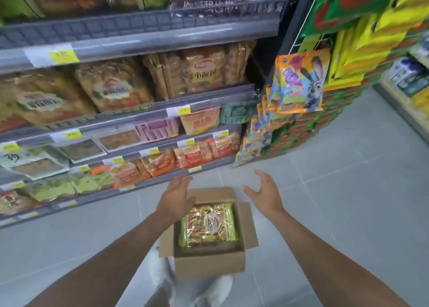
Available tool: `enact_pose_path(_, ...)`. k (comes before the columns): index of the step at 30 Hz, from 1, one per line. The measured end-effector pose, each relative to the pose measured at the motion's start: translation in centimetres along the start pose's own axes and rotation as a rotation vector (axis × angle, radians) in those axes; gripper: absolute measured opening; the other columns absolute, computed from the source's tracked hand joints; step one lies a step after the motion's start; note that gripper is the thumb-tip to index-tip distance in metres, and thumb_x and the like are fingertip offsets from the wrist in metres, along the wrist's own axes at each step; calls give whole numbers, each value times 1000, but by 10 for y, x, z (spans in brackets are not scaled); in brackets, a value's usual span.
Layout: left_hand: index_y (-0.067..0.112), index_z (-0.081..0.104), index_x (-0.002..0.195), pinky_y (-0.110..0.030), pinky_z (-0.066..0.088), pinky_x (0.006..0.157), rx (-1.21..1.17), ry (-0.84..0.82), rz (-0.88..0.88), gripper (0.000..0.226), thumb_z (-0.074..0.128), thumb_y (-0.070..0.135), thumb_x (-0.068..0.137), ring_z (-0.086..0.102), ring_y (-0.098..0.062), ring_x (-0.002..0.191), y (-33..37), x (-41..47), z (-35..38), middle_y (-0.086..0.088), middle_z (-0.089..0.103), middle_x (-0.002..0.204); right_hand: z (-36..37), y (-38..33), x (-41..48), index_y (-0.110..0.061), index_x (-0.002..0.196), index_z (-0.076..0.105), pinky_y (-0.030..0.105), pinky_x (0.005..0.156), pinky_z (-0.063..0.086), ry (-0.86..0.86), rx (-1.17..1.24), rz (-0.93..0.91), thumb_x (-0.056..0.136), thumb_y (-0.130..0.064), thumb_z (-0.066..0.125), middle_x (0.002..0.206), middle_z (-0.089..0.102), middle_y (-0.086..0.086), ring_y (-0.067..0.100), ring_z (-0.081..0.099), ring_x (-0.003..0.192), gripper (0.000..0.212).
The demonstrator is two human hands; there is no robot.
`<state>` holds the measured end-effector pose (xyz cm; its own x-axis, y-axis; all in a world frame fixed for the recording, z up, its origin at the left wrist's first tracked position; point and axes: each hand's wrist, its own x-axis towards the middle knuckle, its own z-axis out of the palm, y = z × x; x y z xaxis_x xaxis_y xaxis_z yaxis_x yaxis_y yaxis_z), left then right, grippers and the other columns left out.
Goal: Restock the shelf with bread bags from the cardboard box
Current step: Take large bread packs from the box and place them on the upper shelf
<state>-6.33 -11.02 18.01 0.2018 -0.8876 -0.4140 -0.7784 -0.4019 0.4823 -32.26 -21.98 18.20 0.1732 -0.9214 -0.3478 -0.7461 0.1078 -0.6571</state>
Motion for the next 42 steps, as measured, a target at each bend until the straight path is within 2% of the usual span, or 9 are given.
enact_pose_path(6, 25, 29, 155, -45, 31, 119, 21, -143, -112, 65, 56, 35, 97, 21, -27, 152, -61, 33, 99, -4, 24, 165, 85, 95, 2, -19, 146, 45, 23, 107, 30, -92, 34, 184, 87, -33, 75, 146, 47, 3, 21, 45, 134, 68)
enact_pose_path(10, 29, 27, 150, -50, 40, 111, -30, -240, -181, 66, 51, 40, 89, 37, -31, 141, -110, 61, 166, -5, 37, 157, 155, 162, 13, -27, 144, 45, 43, 109, 45, -154, 8, 243, 76, -58, 71, 141, 54, -2, 22, 54, 128, 79)
enact_pose_path(14, 20, 28, 154, -46, 43, 108, -61, -283, -250, 67, 57, 31, 94, 47, -36, 135, -153, 87, 232, -10, 39, 156, 214, 205, 27, -12, 146, 43, 39, 111, 38, -205, -69, 262, 89, -38, 71, 142, 52, 5, 27, 47, 133, 68)
enact_pose_path(17, 16, 29, 154, -42, 46, 104, -89, -297, -294, 66, 58, 30, 96, 52, -37, 132, -186, 109, 280, -12, 40, 156, 261, 251, 48, -25, 139, 48, 38, 95, 52, -246, -88, 282, 83, -55, 63, 131, 61, -2, 24, 60, 118, 65)
enact_pose_path(22, 17, 36, 152, -30, 52, 75, -315, -301, -494, 59, 58, 31, 99, 65, -23, 94, -231, 151, 346, -7, 60, 132, 323, 298, 86, -21, 133, 54, 28, 85, 42, -246, 15, 315, 91, -39, 68, 115, 61, -8, 18, 59, 104, 47)
enact_pose_path(28, 9, 58, 129, -40, 55, 91, -559, -192, -778, 50, 70, 38, 90, 65, -30, 100, -282, 201, 414, -11, 68, 113, 386, 355, 136, -27, 118, 56, 9, 67, 43, -216, 23, 384, 96, -27, 63, 96, 63, -13, 3, 62, 82, 23)
enact_pose_path(31, 4, 56, 134, -47, 50, 102, -685, -219, -903, 66, 72, 47, 86, 59, -32, 111, -302, 221, 437, -10, 63, 124, 413, 375, 157, -25, 126, 57, 29, 80, 48, -149, 12, 429, 95, -34, 63, 106, 67, -6, 20, 66, 96, 33)
enact_pose_path(36, 8, 52, 139, -51, 49, 103, -770, -215, -997, 73, 81, 43, 81, 54, -35, 121, -310, 234, 440, -13, 58, 133, 433, 381, 166, -12, 111, 67, 28, 69, 50, -56, -56, 551, 98, -28, 55, 99, 74, 8, 23, 68, 81, 24)
enact_pose_path(42, 8, 68, 107, -44, 58, 85, -781, -215, -1038, 13, 61, 7, 96, 67, -27, 91, -287, 213, 417, -12, 70, 96, 403, 363, 137, -18, 106, 77, 27, 72, 48, 2, -82, 582, 99, -29, 54, 98, 76, 6, 25, 67, 84, 26)
